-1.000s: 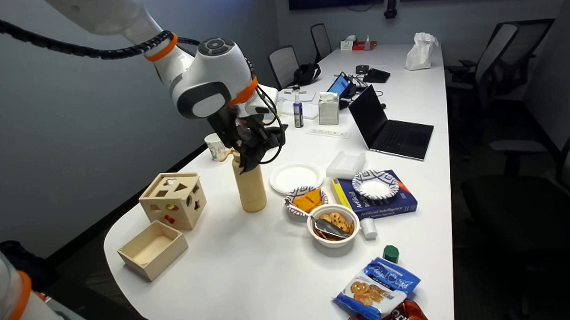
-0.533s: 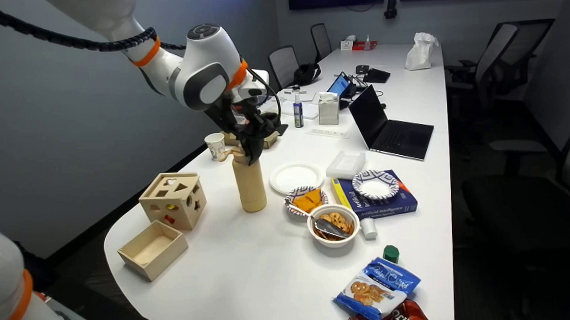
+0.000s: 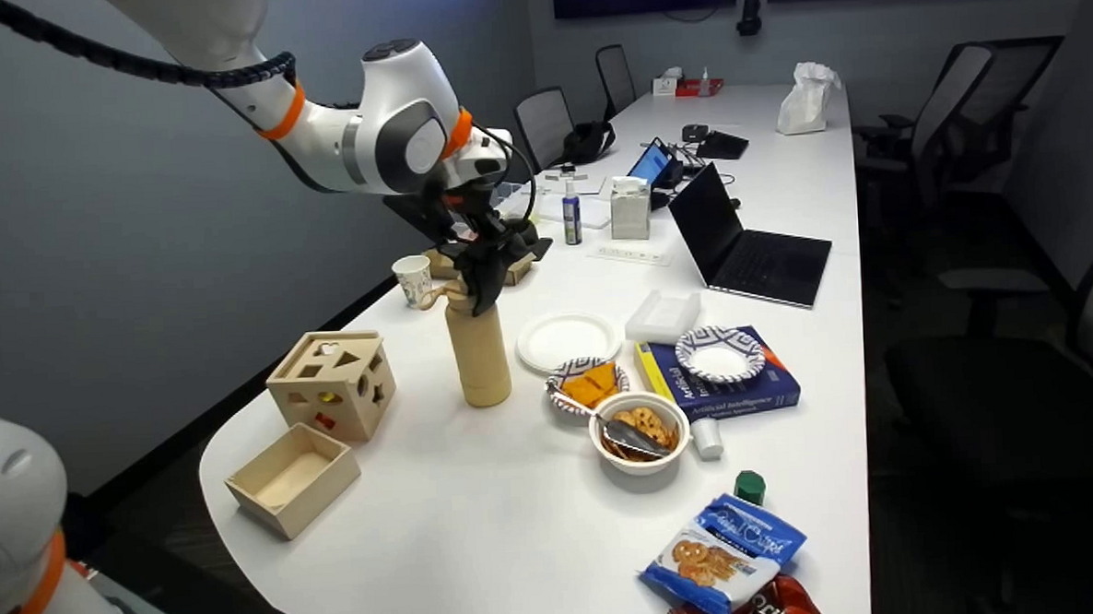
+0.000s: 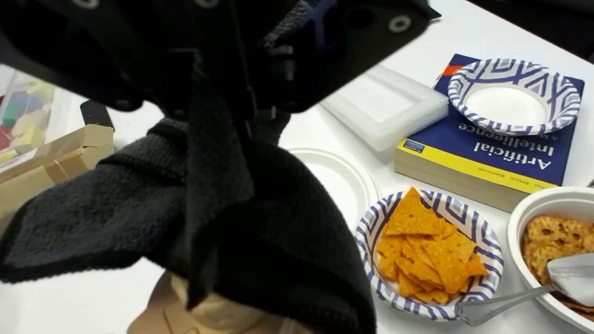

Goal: Use the towel to wipe the bottle

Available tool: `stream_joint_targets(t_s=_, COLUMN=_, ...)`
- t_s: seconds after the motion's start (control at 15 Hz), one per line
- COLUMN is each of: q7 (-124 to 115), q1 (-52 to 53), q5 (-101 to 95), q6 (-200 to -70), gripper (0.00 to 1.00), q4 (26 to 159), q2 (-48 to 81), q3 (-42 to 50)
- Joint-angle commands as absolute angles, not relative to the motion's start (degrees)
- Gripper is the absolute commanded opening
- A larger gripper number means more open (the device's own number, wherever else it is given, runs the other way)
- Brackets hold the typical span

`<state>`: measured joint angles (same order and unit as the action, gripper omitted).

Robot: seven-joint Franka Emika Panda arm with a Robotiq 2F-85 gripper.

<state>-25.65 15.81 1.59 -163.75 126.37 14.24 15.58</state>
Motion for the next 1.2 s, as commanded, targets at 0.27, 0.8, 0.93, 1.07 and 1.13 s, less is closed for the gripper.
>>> stream_joint_targets(t_s=0.27, q7=-33.99, q1=16.98, q5=-8.93, q6=-156.36, gripper=0.03, q4=121.21, q2=16.2, q3=13.96)
stream_joint_targets(t_s=0.8, q7=-39.62, q1=16.78, q5=-17.9, q6=-152.76, gripper=0.03, q4=125.18, q2=10.79, q3=12.35)
stream_joint_targets(t_s=0.93, q7=-40.36, q1=15.74, q5=-18.71, q6=-150.7, gripper=0.03, q4=125.12, q2=10.92, q3=11.3)
stream_joint_targets(t_s=1.07, q7=-39.45, q1=14.39, q5=-17.66, q6=-148.67, gripper=0.03, q4=124.56, q2=11.93, q3=9.73)
stream_joint_targets(t_s=1.13, q7=-39.17, q1=13.97, q5=-17.32, q6=-147.75, gripper=0.03, q4=124.3, q2=12.44, q3=9.08)
